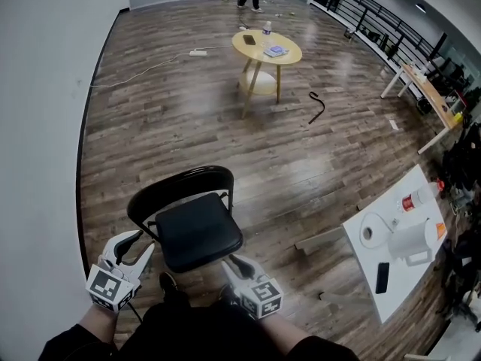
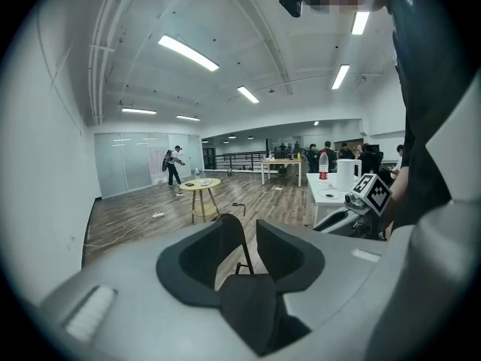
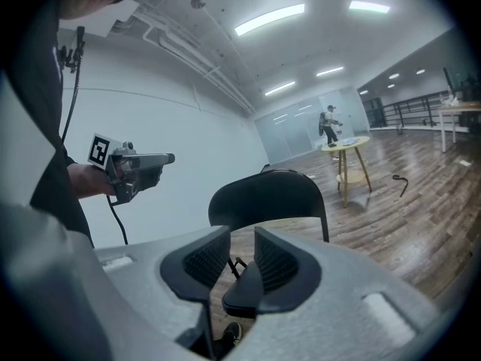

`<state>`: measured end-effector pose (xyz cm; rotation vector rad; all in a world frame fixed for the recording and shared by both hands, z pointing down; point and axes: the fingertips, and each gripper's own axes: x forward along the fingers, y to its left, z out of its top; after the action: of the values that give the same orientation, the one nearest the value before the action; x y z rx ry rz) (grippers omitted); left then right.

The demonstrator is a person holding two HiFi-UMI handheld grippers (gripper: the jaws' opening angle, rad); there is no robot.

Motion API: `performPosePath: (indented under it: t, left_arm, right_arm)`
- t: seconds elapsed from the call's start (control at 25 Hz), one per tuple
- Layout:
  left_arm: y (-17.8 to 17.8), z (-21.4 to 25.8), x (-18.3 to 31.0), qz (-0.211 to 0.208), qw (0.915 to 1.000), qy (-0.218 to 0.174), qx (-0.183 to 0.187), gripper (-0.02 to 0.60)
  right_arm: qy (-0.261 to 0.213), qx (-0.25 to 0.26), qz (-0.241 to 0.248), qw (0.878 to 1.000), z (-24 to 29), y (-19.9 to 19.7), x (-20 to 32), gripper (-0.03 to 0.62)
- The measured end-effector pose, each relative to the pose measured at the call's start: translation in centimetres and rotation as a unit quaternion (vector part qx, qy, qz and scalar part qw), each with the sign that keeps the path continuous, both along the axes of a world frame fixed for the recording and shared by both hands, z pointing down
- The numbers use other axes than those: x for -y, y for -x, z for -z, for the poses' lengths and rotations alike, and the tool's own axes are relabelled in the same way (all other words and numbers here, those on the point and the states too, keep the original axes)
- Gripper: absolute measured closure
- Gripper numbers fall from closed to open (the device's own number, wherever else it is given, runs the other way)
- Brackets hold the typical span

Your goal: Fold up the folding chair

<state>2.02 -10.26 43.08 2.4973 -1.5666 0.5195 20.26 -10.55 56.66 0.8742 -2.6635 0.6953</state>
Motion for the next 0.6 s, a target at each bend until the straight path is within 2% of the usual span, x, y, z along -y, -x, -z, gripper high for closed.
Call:
performPosePath:
  t: [0.32,0.6]
  left_arm:
    - [4.1,-2.7,2.7,-0.078,0.9968,0.011,0.008,0.416]
    - [6.1,-4.7,4.7,-0.140,0.9895,0.035,-0.007,0.378]
  right_arm:
    - [0.023,-0.023,-0.104,0.994,-1.3,0.8,1.6,0.499]
    - [0.045,-0.038,-0.202,0.978,-2.3,0.1,2.5,0.496]
